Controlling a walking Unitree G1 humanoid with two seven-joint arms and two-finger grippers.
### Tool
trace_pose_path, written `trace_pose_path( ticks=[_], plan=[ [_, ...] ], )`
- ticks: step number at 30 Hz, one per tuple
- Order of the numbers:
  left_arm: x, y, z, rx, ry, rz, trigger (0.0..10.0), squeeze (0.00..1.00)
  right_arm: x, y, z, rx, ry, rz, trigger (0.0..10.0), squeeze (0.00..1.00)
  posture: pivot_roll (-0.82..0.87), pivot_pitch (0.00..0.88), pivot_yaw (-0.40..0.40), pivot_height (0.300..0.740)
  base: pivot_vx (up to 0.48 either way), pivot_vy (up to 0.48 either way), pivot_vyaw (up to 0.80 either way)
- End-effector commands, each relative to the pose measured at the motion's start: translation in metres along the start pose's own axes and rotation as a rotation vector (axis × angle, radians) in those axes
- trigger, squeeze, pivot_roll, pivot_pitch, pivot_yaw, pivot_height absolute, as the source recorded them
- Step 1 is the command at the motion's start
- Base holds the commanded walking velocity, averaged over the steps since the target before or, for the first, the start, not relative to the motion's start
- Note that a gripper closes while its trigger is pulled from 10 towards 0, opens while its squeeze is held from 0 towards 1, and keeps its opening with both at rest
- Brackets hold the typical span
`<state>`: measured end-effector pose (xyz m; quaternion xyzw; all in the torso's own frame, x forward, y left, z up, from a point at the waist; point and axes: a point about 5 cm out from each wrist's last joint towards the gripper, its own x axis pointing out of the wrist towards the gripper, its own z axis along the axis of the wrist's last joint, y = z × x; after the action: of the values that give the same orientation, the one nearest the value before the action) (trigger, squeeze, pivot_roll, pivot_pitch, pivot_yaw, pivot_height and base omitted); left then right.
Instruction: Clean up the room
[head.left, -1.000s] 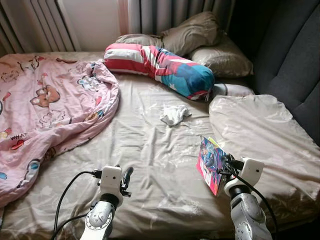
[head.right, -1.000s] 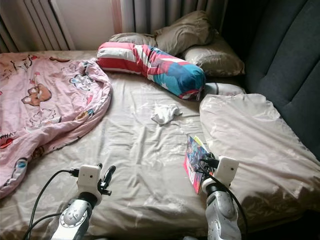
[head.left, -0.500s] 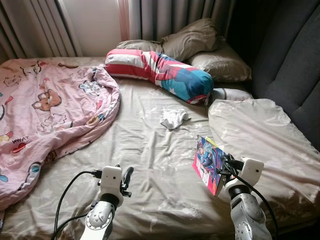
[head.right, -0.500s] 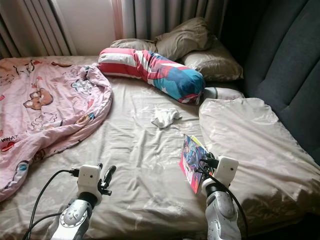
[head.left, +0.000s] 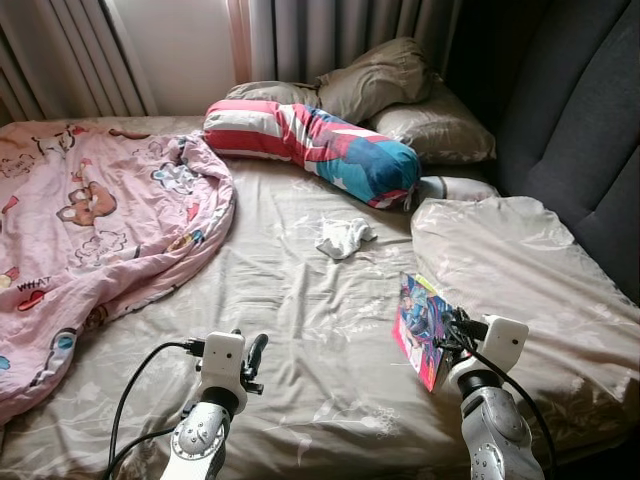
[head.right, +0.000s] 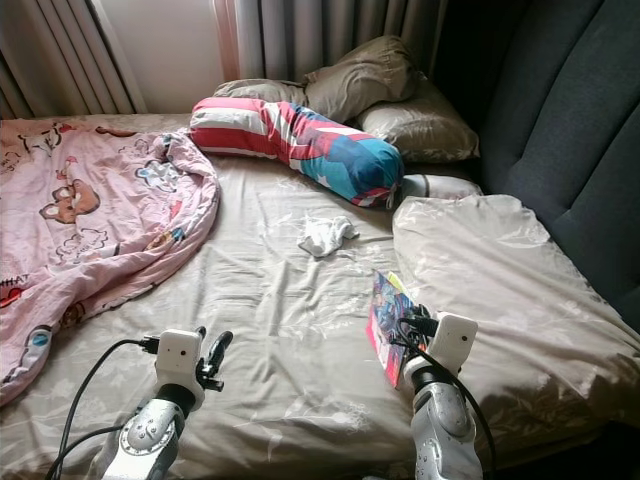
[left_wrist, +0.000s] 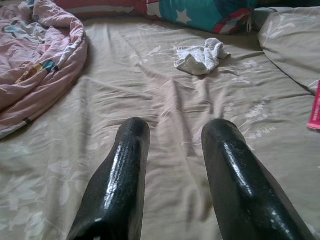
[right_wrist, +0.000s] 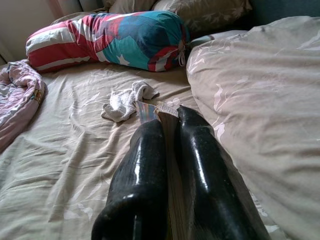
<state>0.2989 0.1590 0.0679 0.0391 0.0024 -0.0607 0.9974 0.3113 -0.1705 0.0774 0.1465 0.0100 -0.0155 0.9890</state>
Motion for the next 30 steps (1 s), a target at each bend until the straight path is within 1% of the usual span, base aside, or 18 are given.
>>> trace_pose_path(
  ticks=[1,15,30],
  plan=[
    [-0.0010,-0.0005,-0.0008,0.002,0.007,-0.005,10.0,0.00,-0.0005,-0.0008,0.0042,0.001,-0.029,0.002,10.0,0.00,-0.06,0.172,-0.043,0.643,0.349,0.000,0.00],
    [-0.0008,-0.0008,-0.0003,0.000,0.002,-0.005,10.0,0.00,-0.0003,-0.0008,0.0039,0.001,-0.029,0.001,10.0,0.00,-0.06,0.172,-0.042,0.643,0.381,0.000,0.00],
    [-0.0009,-0.0010,-0.0002,0.001,0.001,-0.007,10.0,0.00,-0.0003,-0.0006,0.0039,0.003,-0.029,0.002,10.0,0.00,-0.06,0.173,-0.043,0.643,0.426,0.000,0.00]
  ],
)
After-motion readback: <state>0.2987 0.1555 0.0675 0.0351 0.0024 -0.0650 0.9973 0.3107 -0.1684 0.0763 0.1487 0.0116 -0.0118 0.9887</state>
